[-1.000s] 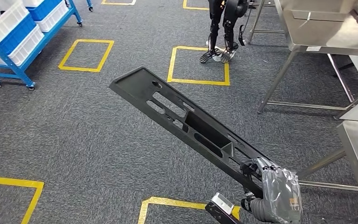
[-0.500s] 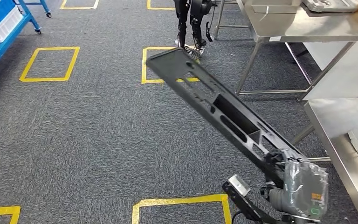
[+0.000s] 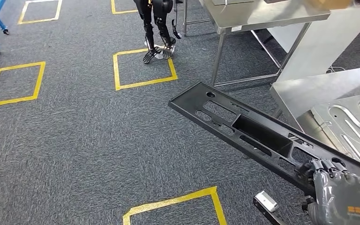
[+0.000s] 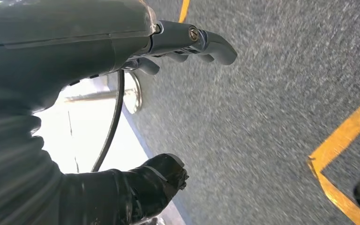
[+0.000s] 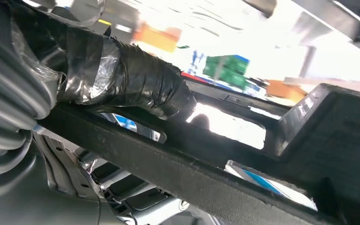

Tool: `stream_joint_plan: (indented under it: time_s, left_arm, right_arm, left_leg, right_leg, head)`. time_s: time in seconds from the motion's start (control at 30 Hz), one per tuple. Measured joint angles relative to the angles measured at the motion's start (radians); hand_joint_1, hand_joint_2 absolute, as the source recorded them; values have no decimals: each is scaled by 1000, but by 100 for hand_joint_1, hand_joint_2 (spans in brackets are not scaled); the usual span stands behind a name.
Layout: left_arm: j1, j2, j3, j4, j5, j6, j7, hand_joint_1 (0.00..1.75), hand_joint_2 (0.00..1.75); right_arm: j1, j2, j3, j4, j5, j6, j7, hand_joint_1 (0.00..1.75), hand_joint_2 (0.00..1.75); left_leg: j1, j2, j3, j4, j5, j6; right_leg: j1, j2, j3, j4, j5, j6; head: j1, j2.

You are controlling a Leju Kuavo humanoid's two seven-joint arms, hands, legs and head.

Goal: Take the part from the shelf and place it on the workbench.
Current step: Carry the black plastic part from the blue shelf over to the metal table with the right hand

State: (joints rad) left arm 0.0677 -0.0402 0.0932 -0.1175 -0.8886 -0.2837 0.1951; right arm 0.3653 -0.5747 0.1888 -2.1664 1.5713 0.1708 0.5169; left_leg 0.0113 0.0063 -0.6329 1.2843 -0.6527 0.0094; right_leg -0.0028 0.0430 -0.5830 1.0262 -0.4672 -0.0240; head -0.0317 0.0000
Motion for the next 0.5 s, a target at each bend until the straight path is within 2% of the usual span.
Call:
stream_joint_plan:
  time_s: [0.03, 0.07, 0.1, 0.13, 0.17, 0.2, 0.23, 0.27, 0.3, 0.33, 0.37, 0.4, 0.43, 0.47, 0.5]
  left_arm:
    - [0, 1, -3, 0, -3, -1, 0, 0, 175]
    - [1, 3, -7, 0, -5, -1, -1, 0, 175]
    - [2, 5, -10, 0, -5, -1, -1, 0, 175]
    - [2, 6, -13, 0, -6, -1, -2, 0, 175]
    - [2, 7, -16, 1, -6, -1, -3, 0, 175]
    - [2, 7, -18, 1, -8, -1, -3, 0, 175]
    - [2, 7, -19, 1, -9, -1, -3, 0, 175]
    - [3, 7, -20, 1, -11, -1, -3, 0, 175]
    - [3, 7, -21, 1, -13, -1, -3, 0, 175]
    - [4, 7, -23, 1, -14, -1, -4, 0, 175]
    - [6, 7, -25, 1, -15, 0, -4, 0, 175]
    - [8, 7, -27, 1, -17, 0, -4, 0, 175]
    - [9, 7, -27, 1, -19, 0, -5, 0, 175]
    - [10, 7, -28, 1, -21, 0, -5, 0, 175]
    - [10, 7, -28, 1, -22, 0, -5, 0, 175]
  right_arm:
    - [19, -2, -15, -10, 0, 2, 0, 175, 175]
    - [37, -3, -31, -19, 0, 3, 0, 175, 175]
    - [53, -4, -48, -28, 0, 4, 0, 175, 175]
    - [67, -5, -63, -36, 0, 3, 0, 175, 175]
    - [81, -5, -77, -45, 0, 2, 0, 175, 175]
    - [98, -5, -90, -53, 0, 1, 0, 175, 175]
    - [117, -5, -103, -61, 0, -2, 0, 175, 175]
    - [140, -5, -117, -66, 0, -5, 0, 175, 175]
    - [164, -4, -133, -69, 0, -8, 0, 175, 175]
    - [185, -3, -150, -69, 0, -12, 0, 175, 175]
    - [203, 0, -167, -70, 0, -16, 0, 175, 175]
    - [219, 3, -185, -70, 0, -20, 0, 175, 175]
    - [232, 8, -200, -70, 0, -25, 0, 175, 175]
    - [243, 12, -214, -70, 0, -28, 0, 175, 175]
    - [253, 16, -225, -70, 0, -30, 0, 175, 175]
  left_leg:
    - [0, -5, 17, -41, 34, 2]
    - [2, -20, 46, -108, 73, 4]
    - [3, -46, 73, -172, 101, 7]
    - [4, -70, 94, -219, 117, 8]
    - [4, -87, 105, -245, 120, 10]
    - [2, -90, 108, -250, 117, 11]
    - [1, -78, 110, -256, 120, 15]
    - [1, -65, 113, -261, 124, 21]
    - [1, -52, 116, -268, 128, 27]
    - [2, -37, 119, -275, 132, 32]
    - [2, -23, 120, -278, 133, 36]
    - [0, -9, 120, -279, 132, 38]
    - [-2, 6, 120, -279, 131, 39]
    - [-3, 21, 121, -279, 129, 40]
    - [-4, 36, 122, -279, 127, 39]
  right_leg:
    - [0, 14, 0, 3, -1, 0]
    - [-1, 27, 0, 6, -3, 2]
    - [-1, 40, -2, 11, -4, 5]
    - [-2, 53, -7, 16, -5, 9]
    - [-3, 65, -12, 19, -4, 15]
    - [-5, 77, -18, 20, -1, 22]
    - [-8, 90, -23, 19, 3, 29]
    - [-10, 86, -26, 20, 3, 35]
    - [-9, 67, -31, 31, -5, 40]
    - [-7, 37, -45, 59, -24, 44]
    - [-6, 3, -66, 109, -54, 47]
    - [-6, -20, -96, 171, -87, 51]
    - [-9, -29, -125, 233, -114, 55]
    - [-11, -33, -144, 272, -124, 57]
    - [-13, -36, -144, 277, -116, 59]
  head:
    - [0, 0]
    - [0, 0]
    - [0, 0]
    - [0, 0]
    - [0, 0]
    - [1, 0]
    - [1, 0]
    - [1, 0]
    - [1, 0]
    - [1, 0]
    - [2, 0]
    - [2, 0]
    - [2, 0]
    - [2, 0]
    - [2, 0]
